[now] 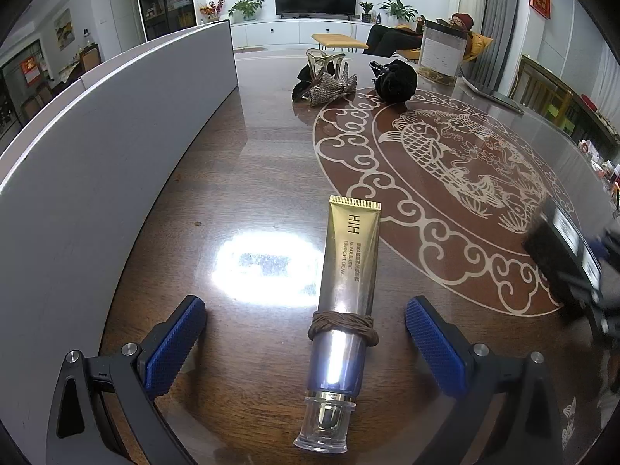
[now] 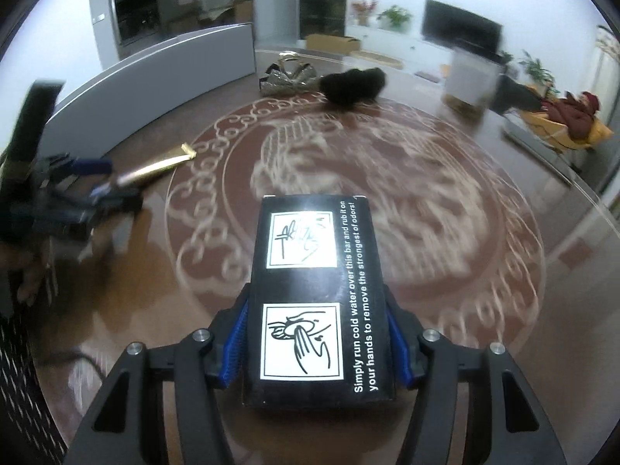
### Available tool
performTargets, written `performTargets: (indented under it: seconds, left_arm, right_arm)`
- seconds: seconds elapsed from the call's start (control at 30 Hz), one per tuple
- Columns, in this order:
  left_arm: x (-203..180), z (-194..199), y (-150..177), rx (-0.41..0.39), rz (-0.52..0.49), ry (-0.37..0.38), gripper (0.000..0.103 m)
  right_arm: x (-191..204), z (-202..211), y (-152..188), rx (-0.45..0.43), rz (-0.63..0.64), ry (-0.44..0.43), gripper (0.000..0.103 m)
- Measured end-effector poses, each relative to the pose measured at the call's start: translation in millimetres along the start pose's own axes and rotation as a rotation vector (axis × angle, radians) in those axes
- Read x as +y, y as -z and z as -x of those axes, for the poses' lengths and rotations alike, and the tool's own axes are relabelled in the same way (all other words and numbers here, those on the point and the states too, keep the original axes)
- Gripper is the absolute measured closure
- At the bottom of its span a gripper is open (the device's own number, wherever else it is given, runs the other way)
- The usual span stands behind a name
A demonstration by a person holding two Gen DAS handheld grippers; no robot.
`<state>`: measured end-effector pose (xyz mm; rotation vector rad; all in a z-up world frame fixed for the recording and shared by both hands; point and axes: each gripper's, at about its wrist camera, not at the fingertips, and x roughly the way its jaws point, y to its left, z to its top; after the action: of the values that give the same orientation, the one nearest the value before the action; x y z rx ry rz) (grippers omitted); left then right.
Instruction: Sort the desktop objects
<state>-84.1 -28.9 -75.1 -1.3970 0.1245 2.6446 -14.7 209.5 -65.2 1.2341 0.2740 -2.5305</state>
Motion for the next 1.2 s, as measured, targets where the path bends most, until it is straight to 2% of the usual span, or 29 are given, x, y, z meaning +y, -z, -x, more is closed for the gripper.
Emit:
performTargets:
  seconds: [0.03, 0.07, 0.13, 0.17, 0.3, 0.57, 1.2]
  left_arm:
    - [0.1, 0.1, 0.2, 0.0, 0.0, 0.0, 0.0]
    - [0.0, 0.2, 0.1, 0.0, 0.0, -0.001, 0.0]
    - [0.3, 0.1, 0.1, 0.0, 0.0, -0.001, 0.0]
    - [0.8, 0.4, 0.0, 0.0, 0.0, -0.001, 0.0]
    - [1.1, 0.6, 0.0, -0.001, 0.002, -0.002, 0.0]
    - [1.2, 0.6, 0.2, -0.001, 0.001, -0.002, 0.0]
    - [1.2, 0.7, 0.8, -0.001, 0.001, -0.002, 0.0]
  right_arm:
    - [3.4, -6.4, -5.1, -0.004, -0.005, 0.002, 0.04]
    - [2.8, -4.6, -1.0, -0.008, -0.012, 0.002, 0.029]
    - [1.1, -5.2, 0.1, -0.005, -0.027, 0.014, 0.014]
    - [-0.1, -6.6, -1.6, -0.008, -0.032, 0.019, 0.013]
    - [-4.4, -15.5, -4.7, 0.018, -0.057, 0.024, 0.011]
    - [-5.9, -17.9, -3.1, 0.033, -0.075, 0.043, 0.001]
    - [-5.8, -16.9, -2.5, 0.037, -0.084, 0.036, 0.0]
